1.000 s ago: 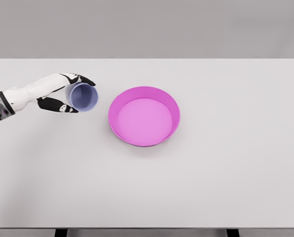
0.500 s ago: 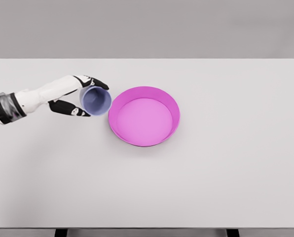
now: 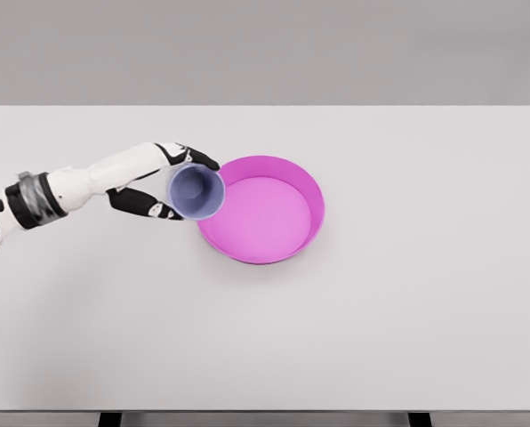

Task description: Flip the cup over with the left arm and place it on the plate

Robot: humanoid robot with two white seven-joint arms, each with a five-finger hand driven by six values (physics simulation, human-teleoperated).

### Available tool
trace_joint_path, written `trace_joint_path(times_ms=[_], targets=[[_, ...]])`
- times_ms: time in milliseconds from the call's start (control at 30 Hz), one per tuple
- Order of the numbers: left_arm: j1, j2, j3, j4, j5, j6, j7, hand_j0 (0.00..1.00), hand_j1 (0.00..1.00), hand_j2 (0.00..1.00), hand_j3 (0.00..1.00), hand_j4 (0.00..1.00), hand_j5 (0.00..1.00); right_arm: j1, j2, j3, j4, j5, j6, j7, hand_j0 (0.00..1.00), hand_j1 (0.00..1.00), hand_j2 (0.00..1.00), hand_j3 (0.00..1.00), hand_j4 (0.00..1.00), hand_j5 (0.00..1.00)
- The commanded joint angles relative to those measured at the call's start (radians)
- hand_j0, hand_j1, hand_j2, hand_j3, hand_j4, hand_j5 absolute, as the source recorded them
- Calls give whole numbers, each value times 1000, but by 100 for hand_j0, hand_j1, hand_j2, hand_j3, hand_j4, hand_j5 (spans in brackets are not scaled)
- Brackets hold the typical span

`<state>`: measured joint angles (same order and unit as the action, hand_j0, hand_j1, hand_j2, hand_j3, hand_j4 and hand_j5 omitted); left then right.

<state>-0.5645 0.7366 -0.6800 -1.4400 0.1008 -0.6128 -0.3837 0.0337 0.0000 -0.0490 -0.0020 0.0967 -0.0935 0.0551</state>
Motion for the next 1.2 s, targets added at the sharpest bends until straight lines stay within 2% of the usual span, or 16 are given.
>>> trace_joint_path(times_ms=[0,333,467,667,800,1167], targets=[[0,-14,-7,-11,11,2,0,78,78,78,78,78,78,0,0,0,0,0,0,0,100,100,100,100,100,100],[-9,-37,-24,-33,11,2,0,78,78,78,78,78,78,0,0,0,0,0,0,0,100,100,100,100,100,100],[-26,-43,-64,-31,11,2,2,78,78,78,78,78,78,0,0,0,0,0,0,0,100,100,100,100,100,100],[-32,-42,-85,-27,11,2,0,78,78,78,78,78,78,0,0,0,0,0,0,0,100,100,100,100,100,100],[-57,-43,-130,-23,13,2,0,78,78,78,78,78,78,0,0,0,0,0,0,0,100,100,100,100,100,100],[-89,-51,-171,-16,11,2,-3,78,78,78,78,78,78,0,0,0,0,1,0,0,100,100,100,100,100,100]])
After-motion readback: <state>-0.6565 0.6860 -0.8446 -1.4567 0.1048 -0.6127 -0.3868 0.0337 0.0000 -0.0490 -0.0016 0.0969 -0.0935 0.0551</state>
